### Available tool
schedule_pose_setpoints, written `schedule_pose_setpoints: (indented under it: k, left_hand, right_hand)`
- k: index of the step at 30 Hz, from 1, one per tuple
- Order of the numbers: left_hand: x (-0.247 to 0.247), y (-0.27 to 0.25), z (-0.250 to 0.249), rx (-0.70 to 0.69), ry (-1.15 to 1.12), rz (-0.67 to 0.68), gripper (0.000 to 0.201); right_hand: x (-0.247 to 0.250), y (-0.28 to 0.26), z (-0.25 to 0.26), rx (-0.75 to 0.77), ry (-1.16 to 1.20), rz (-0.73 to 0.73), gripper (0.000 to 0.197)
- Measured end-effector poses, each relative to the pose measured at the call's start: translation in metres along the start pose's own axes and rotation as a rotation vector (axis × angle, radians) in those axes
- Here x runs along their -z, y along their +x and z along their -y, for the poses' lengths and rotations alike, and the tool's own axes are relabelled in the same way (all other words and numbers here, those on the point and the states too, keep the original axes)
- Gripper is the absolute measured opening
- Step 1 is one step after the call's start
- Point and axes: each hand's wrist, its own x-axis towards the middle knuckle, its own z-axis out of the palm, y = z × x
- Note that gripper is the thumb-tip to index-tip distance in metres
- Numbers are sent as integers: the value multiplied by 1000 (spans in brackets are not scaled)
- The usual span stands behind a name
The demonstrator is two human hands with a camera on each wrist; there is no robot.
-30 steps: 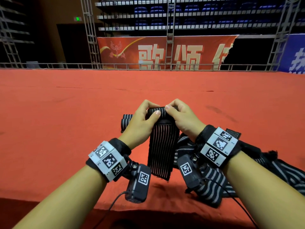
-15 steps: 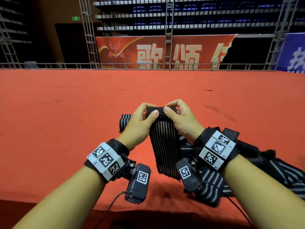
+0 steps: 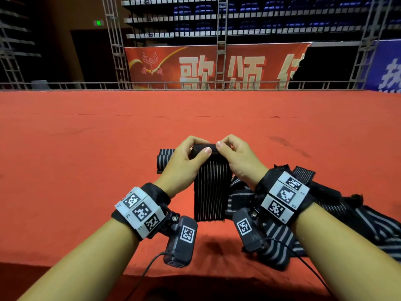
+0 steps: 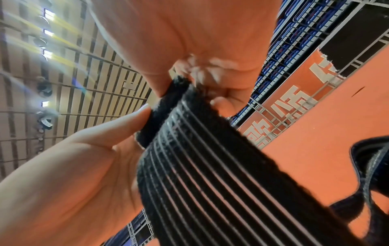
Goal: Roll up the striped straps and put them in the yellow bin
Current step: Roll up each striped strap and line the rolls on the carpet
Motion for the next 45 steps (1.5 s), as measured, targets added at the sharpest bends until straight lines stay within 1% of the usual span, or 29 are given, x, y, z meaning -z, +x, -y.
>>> schedule_pose_setpoints:
  k: [2, 4, 7, 9, 12, 14, 16, 18, 22, 23, 24, 26, 28, 31, 32, 35, 37, 39, 41, 45]
  left_hand:
    - [-1, -1, -1, 74, -23, 8, 12]
    - [-1, 0, -1, 99, -51, 1, 10]
    - [1, 2, -3, 41, -43, 3, 10]
    - [1, 1, -4, 22, -31, 21, 11]
    - [0, -1, -2, 70, -56, 9, 12]
    - [1, -2, -1, 73, -55, -11, 10]
    - [2, -1, -2, 58, -61, -14, 6]
    - [3, -1, -1, 48, -39, -14, 6]
    - [2, -4, -2, 106, -56, -6, 17]
    - [3, -4, -3, 105, -68, -14, 14]
    - [5, -4, -4, 93, -72, -26, 11]
    - [6, -4, -3, 60, -42, -43, 11]
    - [6, -5, -1, 74, -33, -28, 12]
    - [7, -7, -1, 132, -66, -6, 12]
    - [8, -6, 0, 118, -48, -14, 13]
    - [10, -4, 0, 73, -8, -23, 14]
    - [9, -3, 0, 99, -20, -26, 11]
    - [7, -4, 1, 155, -70, -14, 6]
    - [6, -5, 2, 161, -84, -7, 3]
    - [10, -5, 4, 84, -1, -54, 8]
  right_hand:
    - [1, -1, 0, 39, 23, 1, 10]
    - [0, -3, 0, 41, 62, 19, 5]
    - [-3, -4, 0, -42, 135, 13, 10]
    - [-4, -3, -2, -49, 132, 6, 10]
    - [-2, -3, 0, -44, 161, 58, 8]
    - [-3, -3, 2, -68, 193, 74, 8]
    - [-5, -3, 1, -91, 192, 48, 3]
    - [-4, -3, -2, -78, 170, 24, 1]
    - [-1, -3, -3, -23, 116, -31, 10]
    - [-1, -2, -3, -29, 126, -40, 10]
    - [-1, -1, -4, -43, 144, -40, 8]
    - [-1, -1, -6, -76, 175, -8, 8]
    - [1, -2, -6, -45, 119, 6, 13]
    - [0, -6, -1, 65, 26, -10, 18]
    - [-1, -6, -1, 66, 25, -16, 17]
    - [-2, -3, -3, 6, 28, -28, 12]
    - [-1, -2, -5, 37, -21, -21, 8]
    - [0, -3, -4, 105, -67, -8, 10]
    - [0, -4, -6, 128, -62, -11, 12]
    - [-2, -5, -13, -14, -12, 8, 10]
